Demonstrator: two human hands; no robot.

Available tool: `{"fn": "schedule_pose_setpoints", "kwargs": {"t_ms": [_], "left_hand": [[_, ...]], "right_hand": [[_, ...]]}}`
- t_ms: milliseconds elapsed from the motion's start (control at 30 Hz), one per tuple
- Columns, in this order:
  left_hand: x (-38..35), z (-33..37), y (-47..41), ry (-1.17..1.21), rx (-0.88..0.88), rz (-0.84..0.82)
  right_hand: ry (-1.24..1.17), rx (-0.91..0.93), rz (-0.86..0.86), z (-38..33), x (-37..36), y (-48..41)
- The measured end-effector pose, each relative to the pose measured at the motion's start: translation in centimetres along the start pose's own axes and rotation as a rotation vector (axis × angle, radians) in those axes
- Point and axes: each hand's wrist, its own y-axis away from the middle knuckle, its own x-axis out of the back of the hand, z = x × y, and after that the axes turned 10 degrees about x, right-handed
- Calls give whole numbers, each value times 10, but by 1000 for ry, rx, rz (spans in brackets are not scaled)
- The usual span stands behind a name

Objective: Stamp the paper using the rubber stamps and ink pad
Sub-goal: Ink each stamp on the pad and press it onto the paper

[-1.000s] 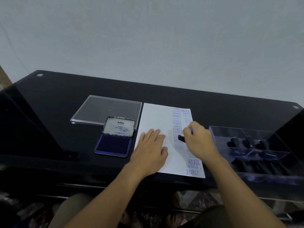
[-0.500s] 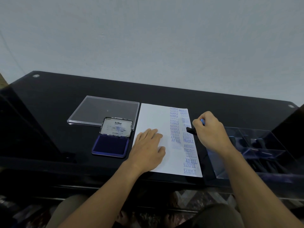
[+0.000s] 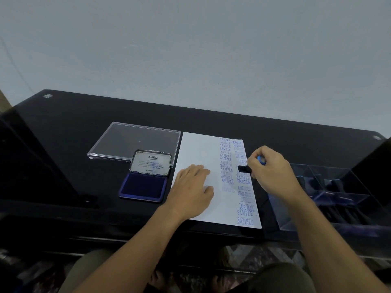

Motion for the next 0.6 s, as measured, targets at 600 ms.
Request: {"fn": "schedule_pose_setpoints", "kwargs": {"t_ms": [600], "left_hand": [[110, -98, 22, 37, 254, 303]], "right_hand": [[-175, 167, -216, -72, -70, 7]]}}
